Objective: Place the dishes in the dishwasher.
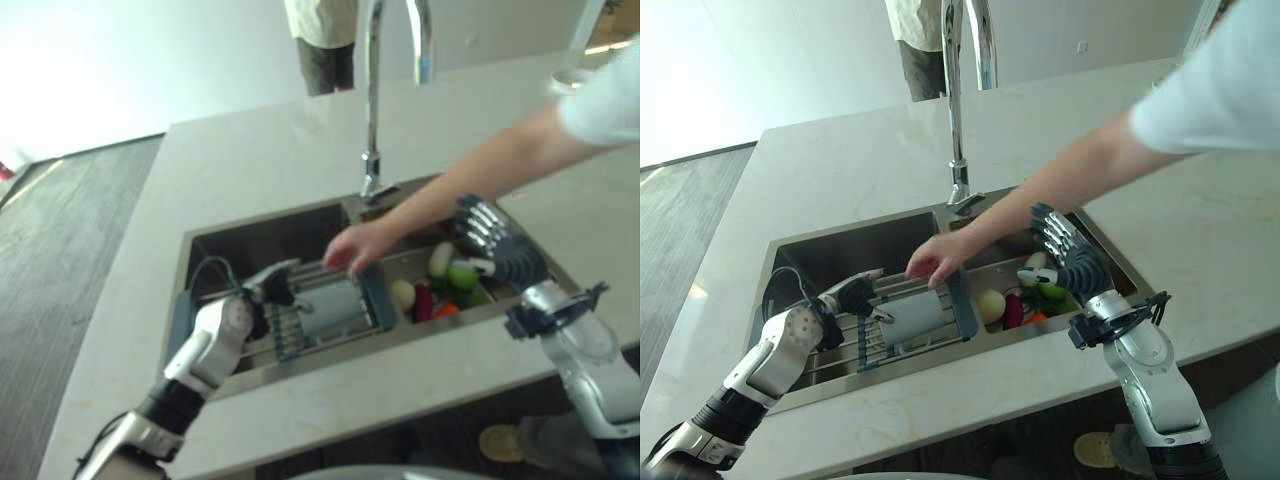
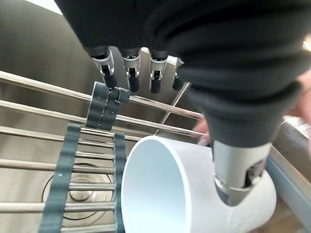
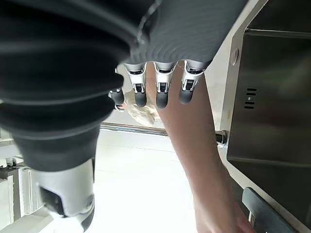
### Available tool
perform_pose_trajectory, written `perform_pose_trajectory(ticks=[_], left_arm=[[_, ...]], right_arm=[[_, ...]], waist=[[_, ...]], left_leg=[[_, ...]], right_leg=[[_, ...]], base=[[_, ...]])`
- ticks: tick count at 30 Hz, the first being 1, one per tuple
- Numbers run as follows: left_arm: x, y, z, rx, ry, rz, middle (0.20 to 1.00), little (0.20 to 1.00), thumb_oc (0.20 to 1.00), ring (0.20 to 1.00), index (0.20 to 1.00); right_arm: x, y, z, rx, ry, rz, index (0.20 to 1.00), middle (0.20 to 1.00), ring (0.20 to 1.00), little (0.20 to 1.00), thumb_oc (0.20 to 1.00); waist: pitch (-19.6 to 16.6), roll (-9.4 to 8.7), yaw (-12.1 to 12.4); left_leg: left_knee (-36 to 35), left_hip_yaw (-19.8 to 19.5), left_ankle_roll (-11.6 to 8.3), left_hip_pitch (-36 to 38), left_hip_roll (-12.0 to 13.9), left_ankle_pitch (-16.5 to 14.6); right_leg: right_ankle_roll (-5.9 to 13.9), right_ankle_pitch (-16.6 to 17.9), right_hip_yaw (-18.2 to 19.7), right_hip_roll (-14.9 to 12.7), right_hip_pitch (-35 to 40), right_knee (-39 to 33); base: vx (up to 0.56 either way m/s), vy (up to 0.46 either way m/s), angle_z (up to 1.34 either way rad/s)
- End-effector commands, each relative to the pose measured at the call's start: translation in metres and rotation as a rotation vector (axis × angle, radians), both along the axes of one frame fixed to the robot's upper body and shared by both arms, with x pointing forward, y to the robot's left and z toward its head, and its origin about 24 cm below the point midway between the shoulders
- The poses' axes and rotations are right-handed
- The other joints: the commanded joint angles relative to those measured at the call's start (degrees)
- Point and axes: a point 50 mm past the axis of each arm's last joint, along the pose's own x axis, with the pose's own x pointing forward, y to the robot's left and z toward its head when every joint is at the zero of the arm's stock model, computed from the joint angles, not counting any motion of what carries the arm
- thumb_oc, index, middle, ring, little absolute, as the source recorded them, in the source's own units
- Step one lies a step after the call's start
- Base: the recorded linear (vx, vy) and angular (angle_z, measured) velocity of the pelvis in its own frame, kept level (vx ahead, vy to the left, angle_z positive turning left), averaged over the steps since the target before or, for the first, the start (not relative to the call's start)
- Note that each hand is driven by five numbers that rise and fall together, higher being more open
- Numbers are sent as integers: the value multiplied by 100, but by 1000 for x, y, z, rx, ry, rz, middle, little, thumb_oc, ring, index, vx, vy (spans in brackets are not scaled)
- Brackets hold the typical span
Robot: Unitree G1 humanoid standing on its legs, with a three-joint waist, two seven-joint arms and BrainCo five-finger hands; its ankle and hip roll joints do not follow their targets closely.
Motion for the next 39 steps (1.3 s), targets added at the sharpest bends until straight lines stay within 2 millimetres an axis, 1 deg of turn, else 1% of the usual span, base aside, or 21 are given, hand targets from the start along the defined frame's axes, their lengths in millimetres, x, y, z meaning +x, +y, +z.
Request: perform_pose_trajectory(ticks=[1, 2, 4, 7, 9, 10, 12, 18, 24, 25, 26, 27, 30, 31, 32, 34, 35, 36, 37, 38, 39], left_arm=[[2, 4, 1, 71, 4, -29, 1000, 1000, 1000, 1000, 1000], [2, 2, 0, 76, 11, -41, 1000, 1000, 1000, 1000, 1000], [1, 0, -1, 84, 16, -54, 1000, 1000, 1000, 1000, 1000], [-2, -6, -5, 96, 40, -91, 1000, 1000, 1000, 1000, 1000], [-3, -9, -8, 107, 53, -106, 1000, 1000, 1000, 1000, 1000], [-3, -11, -10, 117, 63, -120, 1000, 1000, 1000, 1000, 1000], [-4, -14, -12, 128, 67, -140, 1000, 1000, 1000, 1000, 1000], [-4, -16, -17, 152, 70, -152, 1000, 1000, 1000, 1000, 1000], [-4, -17, -14, 148, 68, -177, 1000, 1000, 1000, 1000, 1000], [-5, -21, -14, 166, 83, -210, 827, 827, 827, 827, 827], [-5, -23, -13, 174, 78, -230, 388, 388, 388, 388, 388], [-5, -24, -13, 178, 68, -240, 200, 200, 200, 200, 200], [-3, -27, -8, 182, 16, -239, 200, 200, 200, 200, 200], [-2, -27, -4, 179, -29, -243, 373, 373, 373, 373, 373], [0, -28, 1, 170, -72, -247, 485, 485, 485, 485, 485], [1, -28, 15, 136, -168, -265, 473, 473, 473, 473, 473], [1, -29, 20, 116, -206, -274, 533, 533, 533, 533, 533], [1, -30, 37, 19, -319, -281, 1000, 1000, 1000, 1000, 1000], [1, -30, 39, 12, -325, -281, 1000, 1000, 1000, 1000, 1000], [0, -30, 49, -56, -393, -273, 1000, 1000, 1000, 1000, 1000], [-5, -24, 67, -161, -527, -240, 1000, 1000, 1000, 1000, 1000]], right_arm=[[1, 8, 27, 16, -143, 36, 1000, 1000, 1000, 1000, 1000], [1, 8, 28, 17, -144, 37, 1000, 1000, 1000, 1000, 1000], [0, 9, 27, 16, -144, 38, 1000, 1000, 1000, 1000, 1000], [-1, 9, 26, 13, -142, 44, 1000, 1000, 1000, 1000, 1000], [-1, 10, 26, 13, -141, 48, 1000, 1000, 1000, 1000, 1000], [-2, 10, 26, 11, -139, 50, 1000, 1000, 1000, 1000, 1000], [-1, 9, 26, 7, -136, 50, 1000, 1000, 1000, 1000, 1000], [-1, 10, 26, -4, -139, 58, 1000, 1000, 1000, 1000, 1000], [0, 9, 26, -6, -141, 53, 1000, 1000, 1000, 1000, 1000], [1, 10, 26, -7, -142, 54, 1000, 1000, 1000, 1000, 1000], [1, 11, 27, -9, -146, 55, 1000, 1000, 1000, 1000, 1000], [0, 11, 27, -11, -149, 55, 1000, 1000, 1000, 1000, 1000], [0, 12, 27, -11, -148, 55, 1000, 1000, 1000, 1000, 1000], [0, 13, 26, -11, -147, 50, 1000, 1000, 1000, 1000, 1000], [1, 13, 25, -11, -146, 47, 1000, 1000, 1000, 1000, 1000], [0, 12, 25, -9, -147, 42, 1000, 1000, 1000, 1000, 1000], [0, 11, 25, -8, -148, 40, 1000, 1000, 1000, 1000, 1000], [-1, 10, 23, -10, -149, 26, 1000, 1000, 1000, 1000, 1000], [-1, 9, 23, -10, -149, 25, 1000, 1000, 1000, 1000, 1000], [-1, 8, 22, -10, -149, 15, 1000, 1000, 1000, 1000, 1000], [-2, 6, 19, -9, -149, -8, 1000, 1000, 1000, 1000, 1000]], waist=[[-64, -170, -48], [-53, -182, -47], [-51, -187, -50], [-53, -199, -80], [-44, -219, -96], [-57, -220, -111], [-50, -230, -124], [-30, -252, -129], [-15, -252, -67], [-20, -245, -56], [-15, -253, -55], [-20, -258, -53], [-36, -265, -40], [-24, -276, -20], [-24, -279, -10], [-18, -282, 20], [-17, -283, 27], [-16, -281, 75], [-27, -276, 76], [-29, -276, 110], [-14, -281, 197]], left_leg=[[42, -178, -157, -43, 345, 125], [42, -166, -152, -79, 346, 196], [42, -160, -151, -83, 347, 195], [42, -153, -145, -57, 339, 117], [42, -138, -134, -85, 334, 182], [42, -138, -136, -54, 332, 109], [42, -122, -133, -57, 330, 109], [42, -122, -121, -67, 309, 108], [42, -161, -123, -85, 301, 104], [42, -180, -121, -105, 296, 112], [42, -190, -119, -146, 292, 174], [42, -197, -116, -154, 290, 173], [42, -231, -115, -140, 274, 107], [42, -231, -106, -157, 269, 157], [42, -235, -107, -153, 266, 155], [42, -238, -113, -147, 263, 154], [42, -241, -114, -147, 262, 154], [42, -255, -117, -147, 256, 155], [42, -266, -123, -125, 256, 96], [42, -282, -126, -128, 252, 96], [42, -300, -129, -163, 246, 154]], right_leg=[[609, -610, -195, -450, 637, 39], [591, -553, -193, -446, 604, 39], [593, -553, -193, -447, 600, 39], [616, -611, -181, -452, 623, 39], [602, -552, -168, -447, 591, 39], [624, -609, -162, -450, 618, 39], [629, -604, -151, -452, 609, 39], [632, -588, -140, -453, 596, 39], [645, -589, -207, -489, 611, 39], [643, -581, -220, -497, 599, 39], [632, -526, -230, -505, 568, 39], [637, -526, -238, -512, 566, 39], [662, -581, -248, -527, 596, 39], [653, -534, -261, -532, 584, 39], [657, -534, -267, -537, 591, 39], [663, -531, -290, -548, 606, 39], [663, -530, -297, -551, 610, 39], [665, -521, -324, -566, 623, 39], [679, -570, -326, -568, 647, 39], [674, -565, -337, -575, 650, 39], [654, -510, -377, -593, 635, 39]], base=[[-25, -8, -4], [5, 0, -5], [-16, -3, -4], [41, 11, -2], [0, 0, 0], [0, 0, 0], [20, 12, -1], [0, 0, 0], [0, 0, 0], [-60, 3, 2], [-59, -2, 3], [-46, -8, 3], [0, 0, 0], [0, 0, 0], [-41, -14, 1], [-3, -2, 2], [-2, -4, 4], [34, 4, 3], [37, 2, 5], [7, -7, 7], [11, -8, 9]])
